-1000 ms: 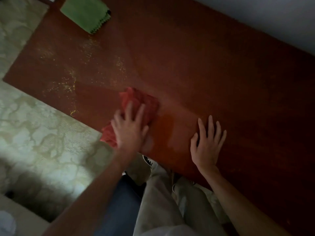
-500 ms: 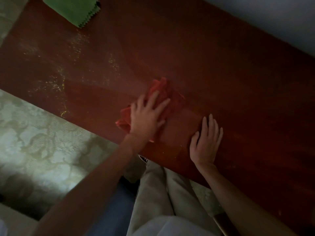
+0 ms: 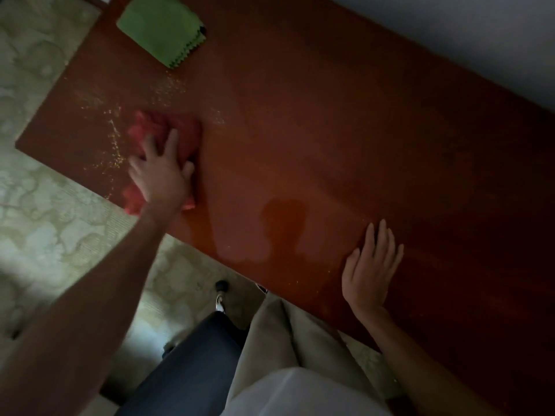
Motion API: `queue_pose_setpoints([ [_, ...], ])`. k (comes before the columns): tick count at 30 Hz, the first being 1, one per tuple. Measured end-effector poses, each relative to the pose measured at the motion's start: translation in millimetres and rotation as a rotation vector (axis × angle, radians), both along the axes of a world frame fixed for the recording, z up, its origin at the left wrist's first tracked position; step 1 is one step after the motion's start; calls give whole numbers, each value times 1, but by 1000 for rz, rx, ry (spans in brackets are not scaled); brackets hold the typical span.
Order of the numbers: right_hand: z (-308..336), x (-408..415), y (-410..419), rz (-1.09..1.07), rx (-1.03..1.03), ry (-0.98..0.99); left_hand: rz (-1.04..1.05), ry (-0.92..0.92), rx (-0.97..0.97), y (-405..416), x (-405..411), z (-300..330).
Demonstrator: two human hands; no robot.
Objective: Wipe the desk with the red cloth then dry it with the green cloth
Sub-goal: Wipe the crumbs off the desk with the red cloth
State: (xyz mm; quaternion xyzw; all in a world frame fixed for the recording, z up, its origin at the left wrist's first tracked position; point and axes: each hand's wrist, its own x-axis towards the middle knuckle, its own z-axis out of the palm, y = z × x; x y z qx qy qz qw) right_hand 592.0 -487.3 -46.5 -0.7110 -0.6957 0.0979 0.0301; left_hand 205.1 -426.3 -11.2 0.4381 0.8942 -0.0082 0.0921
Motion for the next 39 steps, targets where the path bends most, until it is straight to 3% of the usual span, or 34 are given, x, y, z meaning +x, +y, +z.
queue_pose_setpoints([
  [4,0,2,0,-16,-1,69,-374,-48,-37,-13,122,11],
  [7,1,5,-2,-19,-7,86,-562,-219,-94,-37,218,10],
  [11,4,6,-1,-40,-15,117,-712,-334,-189,-69,264,10],
  [18,4,4,1,-56,-20,138,-564,-207,-96,-81,147,-2],
  [26,6,-4,4,-93,4,97,-224,-65,-14,-69,-86,-7],
  [30,2,-19,9,-189,68,64,25,-60,91,-39,-159,-11],
  [34,4,-59,29,-225,75,62,155,-68,90,-13,-155,-7],
  [39,4,-143,63,-105,30,105,-158,-75,29,-19,-53,-6],
])
